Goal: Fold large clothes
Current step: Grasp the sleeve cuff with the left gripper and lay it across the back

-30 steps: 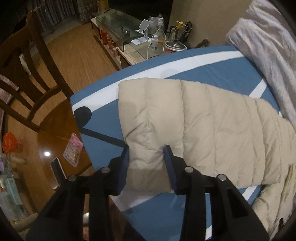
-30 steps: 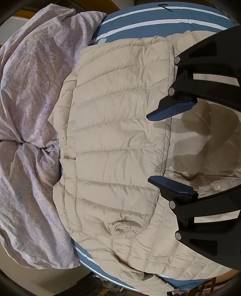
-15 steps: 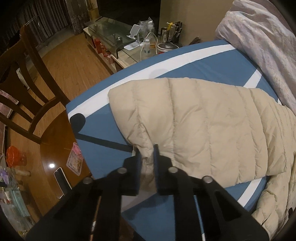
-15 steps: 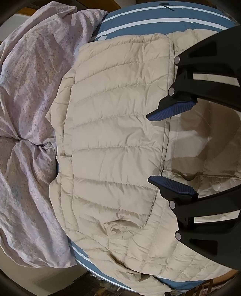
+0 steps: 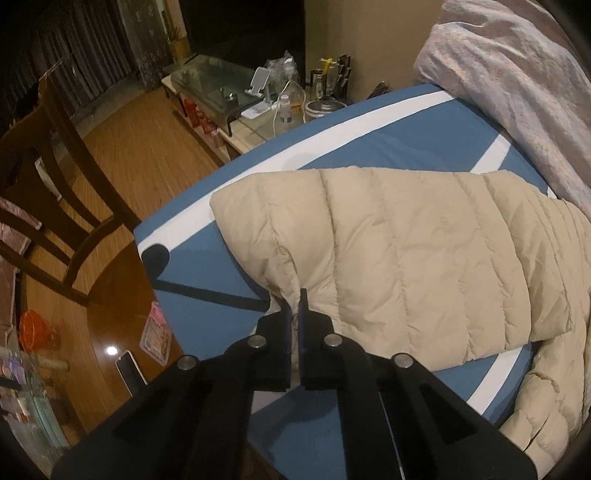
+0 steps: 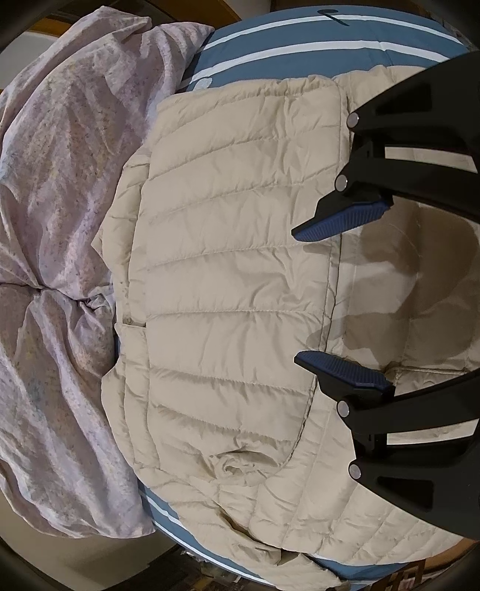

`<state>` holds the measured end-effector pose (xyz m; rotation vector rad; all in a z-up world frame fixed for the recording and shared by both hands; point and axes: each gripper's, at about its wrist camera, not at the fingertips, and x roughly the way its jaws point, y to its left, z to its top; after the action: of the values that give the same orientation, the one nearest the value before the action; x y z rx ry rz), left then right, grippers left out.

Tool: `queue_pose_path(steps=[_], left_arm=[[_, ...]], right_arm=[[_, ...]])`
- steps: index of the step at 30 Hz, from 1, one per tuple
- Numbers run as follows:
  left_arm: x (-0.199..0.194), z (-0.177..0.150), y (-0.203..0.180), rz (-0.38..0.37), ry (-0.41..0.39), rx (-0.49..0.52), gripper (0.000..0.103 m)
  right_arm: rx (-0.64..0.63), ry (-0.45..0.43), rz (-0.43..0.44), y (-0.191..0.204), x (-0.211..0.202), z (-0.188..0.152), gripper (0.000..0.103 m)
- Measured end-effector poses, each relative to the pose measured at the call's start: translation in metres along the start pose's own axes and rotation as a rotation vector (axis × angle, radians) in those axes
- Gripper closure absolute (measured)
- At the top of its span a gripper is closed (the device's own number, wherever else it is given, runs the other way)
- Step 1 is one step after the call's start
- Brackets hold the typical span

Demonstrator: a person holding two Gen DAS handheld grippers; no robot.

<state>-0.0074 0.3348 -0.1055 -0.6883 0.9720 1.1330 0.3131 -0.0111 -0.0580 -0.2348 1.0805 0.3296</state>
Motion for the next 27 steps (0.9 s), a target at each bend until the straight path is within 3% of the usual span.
queue_pose_path(steps=[14, 27], left_arm=[[-0.033, 0.013, -0.021, -0.011, -0.126, 0.108, 0.101], [-0.077, 0.021, -0.087, -0.135, -0.209, 0.215, 0.101]], right_arm=[[0.000, 0.003, 0.003, 0.000, 0.003, -0.002, 0.040], [0.032, -0.003, 0.006, -0.011, -0.001, -0.003, 0.040]])
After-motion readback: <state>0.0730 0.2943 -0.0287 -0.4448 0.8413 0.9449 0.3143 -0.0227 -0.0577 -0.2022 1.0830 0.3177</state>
